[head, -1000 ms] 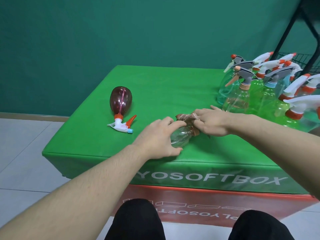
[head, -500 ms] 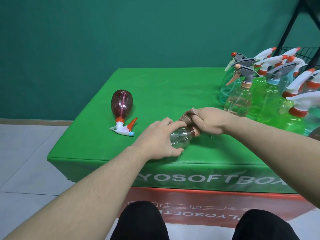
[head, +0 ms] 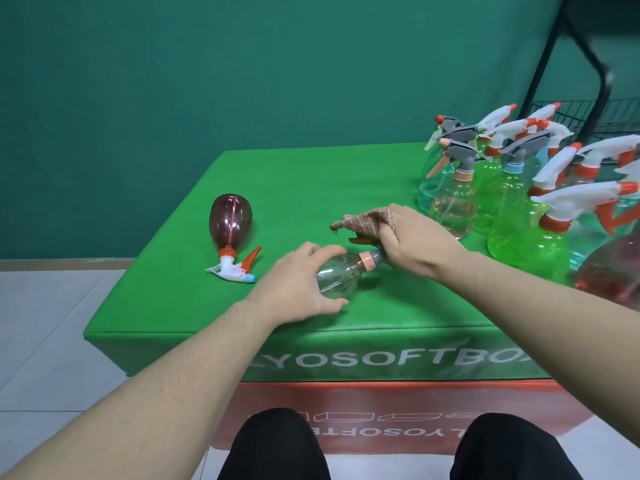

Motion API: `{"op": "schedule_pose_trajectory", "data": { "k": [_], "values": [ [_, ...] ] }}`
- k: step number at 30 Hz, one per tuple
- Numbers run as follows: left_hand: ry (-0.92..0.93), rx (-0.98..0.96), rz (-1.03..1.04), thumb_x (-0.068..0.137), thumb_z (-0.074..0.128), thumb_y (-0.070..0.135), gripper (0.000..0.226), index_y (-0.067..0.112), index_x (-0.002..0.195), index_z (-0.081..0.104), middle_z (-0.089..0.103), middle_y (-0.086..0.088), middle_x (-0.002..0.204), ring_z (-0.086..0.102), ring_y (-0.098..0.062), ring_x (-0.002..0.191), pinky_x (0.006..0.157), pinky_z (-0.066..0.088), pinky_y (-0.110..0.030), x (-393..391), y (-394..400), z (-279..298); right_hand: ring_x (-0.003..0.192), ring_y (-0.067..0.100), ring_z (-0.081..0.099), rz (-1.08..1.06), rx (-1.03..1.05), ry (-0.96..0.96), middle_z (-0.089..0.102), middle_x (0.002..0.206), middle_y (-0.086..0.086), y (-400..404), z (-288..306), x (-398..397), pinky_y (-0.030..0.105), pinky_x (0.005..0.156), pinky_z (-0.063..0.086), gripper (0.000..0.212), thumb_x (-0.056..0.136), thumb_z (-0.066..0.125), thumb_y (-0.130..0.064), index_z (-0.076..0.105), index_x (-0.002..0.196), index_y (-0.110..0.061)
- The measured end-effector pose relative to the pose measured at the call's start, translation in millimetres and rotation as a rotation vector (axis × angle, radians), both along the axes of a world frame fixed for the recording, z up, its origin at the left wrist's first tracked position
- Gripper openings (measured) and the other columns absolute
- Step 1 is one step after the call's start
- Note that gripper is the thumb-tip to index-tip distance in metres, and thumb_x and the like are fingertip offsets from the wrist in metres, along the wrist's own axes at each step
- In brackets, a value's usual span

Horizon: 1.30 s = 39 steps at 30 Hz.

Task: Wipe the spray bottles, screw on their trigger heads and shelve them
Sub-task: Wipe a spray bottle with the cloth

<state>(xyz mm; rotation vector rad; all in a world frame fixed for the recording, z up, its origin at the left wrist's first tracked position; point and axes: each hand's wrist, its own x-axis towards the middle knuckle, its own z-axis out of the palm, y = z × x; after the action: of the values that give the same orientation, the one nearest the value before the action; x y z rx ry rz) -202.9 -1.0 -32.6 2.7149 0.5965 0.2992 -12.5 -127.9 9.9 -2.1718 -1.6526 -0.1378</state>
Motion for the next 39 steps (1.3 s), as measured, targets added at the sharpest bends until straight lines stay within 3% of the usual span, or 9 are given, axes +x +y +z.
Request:
{"op": "schedule_pose_trajectory", "data": {
  "k": [5, 9, 12, 16, 20, 24, 29, 35, 39],
  "values": [
    [0.08, -0.064, 0.007, 0.08, 0.078, 0.051, 0.091, 0.042, 0.155, 0.028, 0.046, 0.002, 0.14, 0.056, -0.012, 0.11, 0.091, 0.049, -0.026, -2.4, -1.5, 12.1, 0.086, 0.028, 0.059, -0.115, 0.098, 0.133, 0.062, 0.095, 0.01, -10.4, -1.0, -4.5, 0.045, 0.081, 0.052, 0.049, 0.096, 0.02, -0.042, 0.059, 0.102, -0.014],
    [0.207, -0.154, -0.015, 0.082, 0.071, 0.039, 0.094, 0.039, 0.159, 0.018, 0.039, -0.004, 0.141, 0.071, -0.014, 0.08, 0.065, 0.062, -0.032, -2.1, 0.2, 26.1, 0.082, 0.03, 0.059, -0.218, 0.137, 0.261, 0.064, 0.09, 0.013, -21.2, -4.3, -5.8, 0.04, 0.078, 0.049, 0.039, 0.106, 0.026, -0.03, 0.056, 0.089, -0.012],
    [0.209, -0.217, -0.01, 0.085, 0.072, 0.035, 0.09, 0.035, 0.159, 0.021, 0.043, -0.006, 0.13, 0.072, -0.017, 0.084, 0.072, 0.063, -0.036, -2.5, -0.2, 31.2, 0.081, 0.036, 0.059, -0.284, 0.159, 0.33, 0.064, 0.087, 0.02, -28.4, -3.1, -5.6, 0.041, 0.077, 0.048, 0.043, 0.108, 0.026, -0.026, 0.054, 0.081, -0.006],
    [0.103, -0.335, 0.049, 0.088, 0.075, 0.033, 0.081, 0.027, 0.155, 0.031, 0.053, 0.001, 0.119, 0.064, -0.012, 0.097, 0.081, 0.057, -0.028, -5.2, 7.6, 28.1, 0.074, 0.035, 0.056, -0.315, 0.187, 0.411, 0.061, 0.079, 0.021, -39.4, -3.4, -8.9, 0.043, 0.073, 0.047, 0.035, 0.106, 0.028, -0.018, 0.05, 0.083, -0.004],
    [0.022, -0.425, 0.131, 0.089, 0.078, 0.034, 0.083, 0.023, 0.155, 0.029, 0.061, 0.001, 0.122, 0.065, -0.008, 0.095, 0.071, 0.052, -0.017, -6.0, 6.1, 25.8, 0.072, 0.029, 0.057, -0.339, 0.192, 0.491, 0.062, 0.078, 0.013, -39.5, -10.6, -10.6, 0.039, 0.072, 0.047, 0.037, 0.106, 0.026, -0.025, 0.049, 0.077, -0.014],
    [-0.057, -0.433, 0.246, 0.082, 0.081, 0.052, 0.096, 0.023, 0.158, 0.028, 0.049, -0.005, 0.144, 0.058, -0.021, 0.118, 0.103, 0.05, -0.038, -0.3, 0.6, 20.2, 0.077, 0.027, 0.053, -0.392, 0.181, 0.602, 0.059, 0.081, 0.01, -25.1, -12.7, -17.9, 0.033, 0.072, 0.037, 0.038, 0.105, 0.025, -0.028, 0.045, 0.075, -0.019],
    [-0.182, -0.513, 0.319, 0.08, 0.083, 0.05, 0.092, 0.021, 0.154, 0.036, 0.04, -0.003, 0.135, 0.047, -0.017, 0.117, 0.112, 0.041, -0.039, 13.6, -21.3, 20.4, 0.097, 0.032, 0.059, -0.437, 0.222, 0.785, 0.063, 0.104, 0.018, -4.1, -5.3, -34.3, 0.036, 0.085, 0.045, 0.038, 0.106, 0.026, -0.024, 0.059, 0.1, -0.005],
    [-0.364, -0.674, 0.41, 0.084, 0.08, 0.049, 0.074, 0.029, 0.145, 0.043, 0.055, 0.002, 0.129, 0.055, -0.018, 0.115, 0.1, 0.045, -0.034, 36.1, -34.8, 5.6, 0.089, 0.031, 0.063, -0.51, 0.45, 1.169, 0.068, 0.096, 0.015, 23.6, -0.1, -58.4, 0.039, 0.085, 0.052, 0.037, 0.103, 0.033, -0.029, 0.061, 0.088, -0.01],
    [-0.459, -0.79, 0.429, 0.1, 0.063, 0.039, 0.049, 0.037, 0.146, 0.045, 0.063, 0.009, 0.114, 0.061, -0.009, 0.094, 0.079, 0.046, -0.024, 46.5, -36.6, -2.0, 0.091, 0.031, 0.068, -0.476, 0.542, 1.348, 0.069, 0.091, 0.01, 42.4, 1.1, -67.5, 0.051, 0.091, 0.055, 0.034, 0.1, 0.038, -0.037, 0.062, 0.087, -0.018]
  ]
}}
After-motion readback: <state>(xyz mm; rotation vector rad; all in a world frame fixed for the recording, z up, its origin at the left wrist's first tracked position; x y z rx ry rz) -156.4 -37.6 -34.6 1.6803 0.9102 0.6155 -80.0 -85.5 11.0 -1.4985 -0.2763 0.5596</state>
